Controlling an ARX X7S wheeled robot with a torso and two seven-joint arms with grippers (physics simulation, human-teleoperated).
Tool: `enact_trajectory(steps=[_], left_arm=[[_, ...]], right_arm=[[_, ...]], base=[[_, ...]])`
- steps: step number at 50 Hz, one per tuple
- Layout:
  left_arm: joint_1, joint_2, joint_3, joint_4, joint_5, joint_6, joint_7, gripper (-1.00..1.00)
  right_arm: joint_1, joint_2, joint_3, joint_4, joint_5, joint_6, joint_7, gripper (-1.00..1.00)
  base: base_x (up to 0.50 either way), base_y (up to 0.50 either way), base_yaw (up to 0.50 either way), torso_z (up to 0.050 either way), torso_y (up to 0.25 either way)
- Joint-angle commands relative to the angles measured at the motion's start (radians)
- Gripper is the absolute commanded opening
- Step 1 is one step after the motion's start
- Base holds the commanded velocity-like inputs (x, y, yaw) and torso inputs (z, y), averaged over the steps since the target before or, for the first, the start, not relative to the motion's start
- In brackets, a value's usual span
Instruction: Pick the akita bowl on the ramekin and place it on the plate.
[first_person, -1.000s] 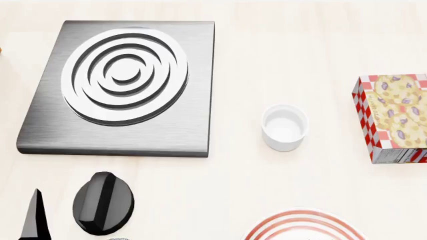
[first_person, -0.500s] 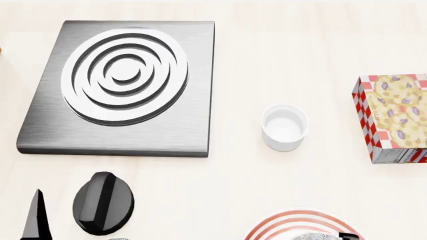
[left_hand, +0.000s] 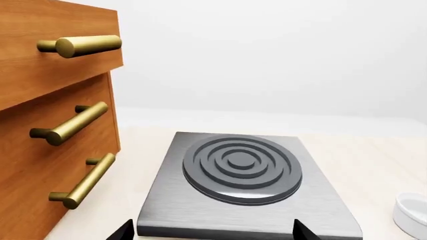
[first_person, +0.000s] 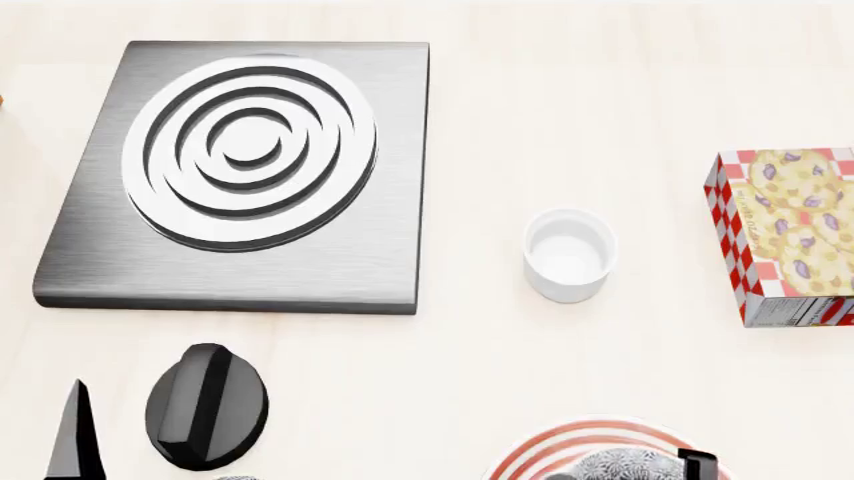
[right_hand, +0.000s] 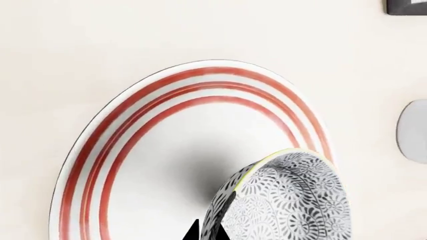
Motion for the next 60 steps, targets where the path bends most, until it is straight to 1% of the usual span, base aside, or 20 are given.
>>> enact_trajectory(steps=[1, 17, 34, 37, 38, 55, 60], left_arm=[[-0.001, -0.003, 0.003, -0.001, 0.0, 0.003, -0.004, 1.0], [0.001, -0.008, 0.01, 0.001, 0.001, 0.006, -0.007, 1.0], [0.002, -0.016, 0.001, 0.01, -0.02, 0.008, -0.01, 1.0], [0.002, -0.017, 0.001, 0.011, -0.022, 0.008, -0.011, 1.0], [0.003, -0.018, 0.0, 0.013, -0.021, 0.008, -0.012, 1.0], [0.004, -0.023, 0.005, 0.02, -0.026, 0.011, -0.016, 1.0], [0.004, -0.024, 0.007, 0.019, -0.026, 0.012, -0.017, 1.0]], right_arm=[[-0.032, -0.02, 0.001, 0.034, -0.017, -0.039, 0.04, -1.0], [-0.09, -0.041, -0.002, 0.076, -0.011, -0.099, 0.086, -1.0], [-0.103, -0.053, 0.005, 0.087, 0.0, -0.104, 0.103, -1.0], [-0.108, -0.059, 0.011, 0.088, 0.02, -0.086, 0.109, -1.0], [-0.112, -0.062, 0.014, 0.093, 0.021, -0.086, 0.117, 1.0], [-0.108, -0.065, 0.029, 0.095, 0.024, -0.089, 0.135, 1.0], [-0.12, -0.056, 0.081, 0.064, 0.079, -0.111, 0.179, 1.0]], base=[[0.0, 0.0, 0.0, 0.0, 0.0], [0.0, 0.0, 0.0, 0.0, 0.001], [0.0, 0.0, 0.0, 0.0, 0.0], [0.0, 0.0, 0.0, 0.0, 0.0], [0.0, 0.0, 0.0, 0.0, 0.0], [0.0, 0.0, 0.0, 0.0, 0.0], [0.0, 0.0, 0.0, 0.0, 0.0]])
